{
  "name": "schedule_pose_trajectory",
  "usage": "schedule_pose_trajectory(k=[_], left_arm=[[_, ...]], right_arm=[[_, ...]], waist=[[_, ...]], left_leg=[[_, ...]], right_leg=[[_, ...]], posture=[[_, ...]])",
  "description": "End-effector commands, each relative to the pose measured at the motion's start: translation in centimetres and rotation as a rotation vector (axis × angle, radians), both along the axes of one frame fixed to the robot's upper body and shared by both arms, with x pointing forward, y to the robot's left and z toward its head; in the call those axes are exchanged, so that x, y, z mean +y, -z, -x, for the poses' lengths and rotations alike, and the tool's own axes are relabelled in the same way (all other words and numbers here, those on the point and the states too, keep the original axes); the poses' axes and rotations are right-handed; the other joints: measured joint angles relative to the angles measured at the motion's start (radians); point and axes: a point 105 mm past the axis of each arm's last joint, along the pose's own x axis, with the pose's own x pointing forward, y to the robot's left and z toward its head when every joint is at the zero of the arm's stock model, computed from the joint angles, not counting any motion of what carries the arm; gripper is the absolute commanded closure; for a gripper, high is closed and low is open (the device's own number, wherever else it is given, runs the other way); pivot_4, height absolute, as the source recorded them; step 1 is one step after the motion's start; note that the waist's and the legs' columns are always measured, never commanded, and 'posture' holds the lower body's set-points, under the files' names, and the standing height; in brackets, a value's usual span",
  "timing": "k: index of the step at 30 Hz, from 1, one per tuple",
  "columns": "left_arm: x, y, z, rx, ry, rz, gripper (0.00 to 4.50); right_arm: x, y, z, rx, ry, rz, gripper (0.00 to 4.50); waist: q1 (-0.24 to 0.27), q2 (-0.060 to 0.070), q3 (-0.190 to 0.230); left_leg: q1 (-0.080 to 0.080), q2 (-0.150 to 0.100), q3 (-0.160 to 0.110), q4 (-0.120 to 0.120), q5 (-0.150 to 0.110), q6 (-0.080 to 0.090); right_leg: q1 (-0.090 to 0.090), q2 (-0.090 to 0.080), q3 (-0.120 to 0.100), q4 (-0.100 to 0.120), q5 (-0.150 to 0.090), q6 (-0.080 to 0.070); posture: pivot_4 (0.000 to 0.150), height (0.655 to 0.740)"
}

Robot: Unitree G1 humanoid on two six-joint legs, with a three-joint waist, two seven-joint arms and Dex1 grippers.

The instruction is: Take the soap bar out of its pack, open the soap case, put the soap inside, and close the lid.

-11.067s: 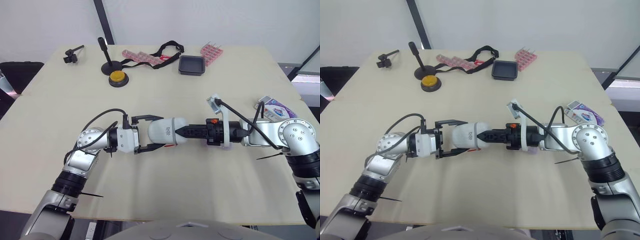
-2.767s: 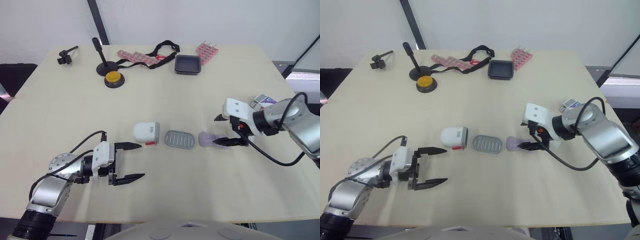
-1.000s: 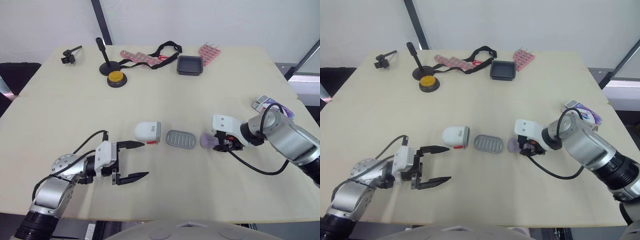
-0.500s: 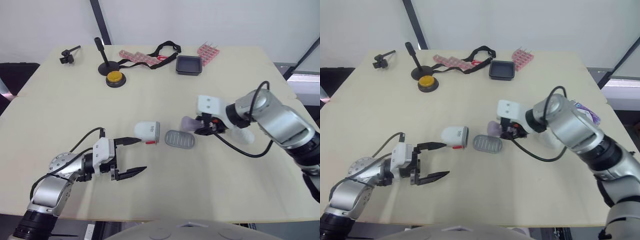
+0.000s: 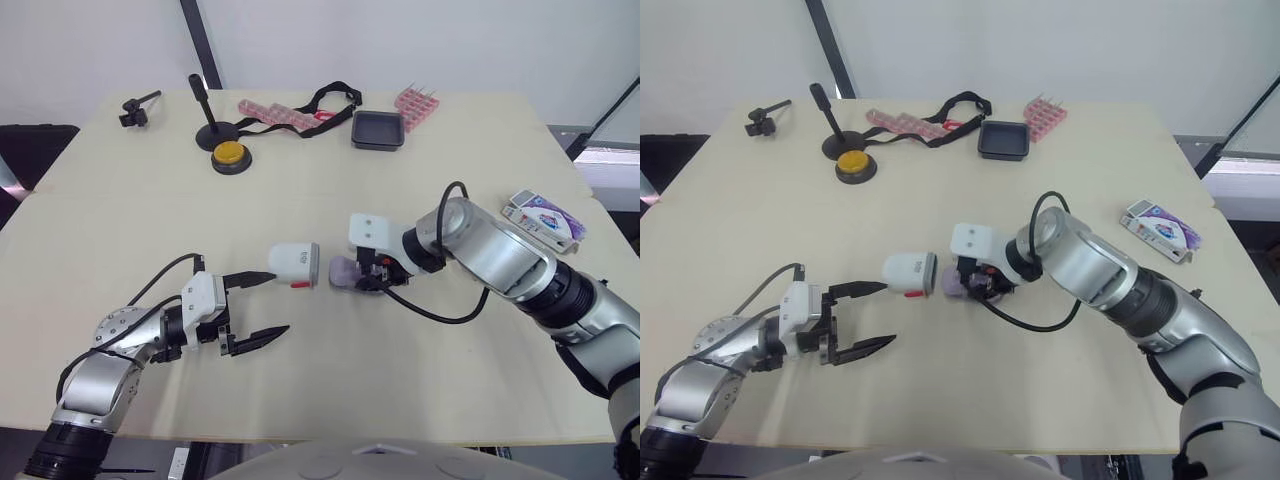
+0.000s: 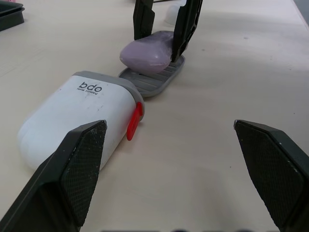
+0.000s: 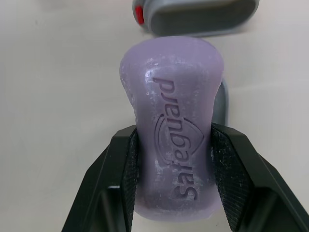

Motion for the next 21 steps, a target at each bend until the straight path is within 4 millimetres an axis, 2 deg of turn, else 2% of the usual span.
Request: schedule_pose_trajectory(k=[1, 10, 12, 17, 21], left_arm=[[0.0, -0.9, 0.1, -0.035, 0.003, 0.01, 0.0], [-0.1, -0.8, 0.2, -0.032, 0.003, 0.01, 0.0], [-0.2, -0.8, 0.2, -0.031, 0.004, 0.009, 0.0], [-0.2, -0.7, 0.2, -0.028, 0.008, 0.006, 0.0], [-0.2, -0.7, 0.3, -0.031, 0.018, -0.001, 0.0]], right_arm=[[0.1, -1.0, -0.3, -0.049, -0.021, -0.004, 2.77], [0.3, -0.8, -0.7, -0.053, -0.014, -0.01, 2.77], [0.4, -0.9, -0.7, -0.047, -0.011, -0.018, 1.75], [0.7, -1.4, -0.7, -0.041, 0.004, -0.058, 0.07], [0.4, -2.1, -0.6, -0.062, 0.012, -0.099, 0.03]], waist=[[0.0, 0.0, 0.0], [0.001, 0.0, 0.0], [0.001, 0.0, 0.0], [0.001, 0.0, 0.0], [0.003, 0.0, 0.0]], left_leg=[[0.0, 0.0, 0.0, 0.0, 0.0, 0.0], [0.0, 0.0, 0.0, 0.0, 0.0, 0.0], [0.0, 0.0, 0.0, 0.0, 0.0, 0.0], [0.0, 0.0, 0.0, 0.0, 0.0, 0.0], [0.0, 0.0, 0.0, 0.0, 0.0, 0.0]], right_leg=[[0.0, 0.0, 0.0, 0.0, 0.0, 0.0], [0.0, 0.0, 0.0, 0.0, 0.0, 0.0], [0.0, 0.0, 0.0, 0.0, 0.0, 0.0], [0.0, 0.0, 0.0, 0.0, 0.0, 0.0], [0.0, 0.0, 0.0, 0.0, 0.0, 0.0]], posture=[[0.15, 0.7291], [0.15, 0.7291], [0.15, 0.7291], [0.15, 0.7291], [0.15, 0.7291]])
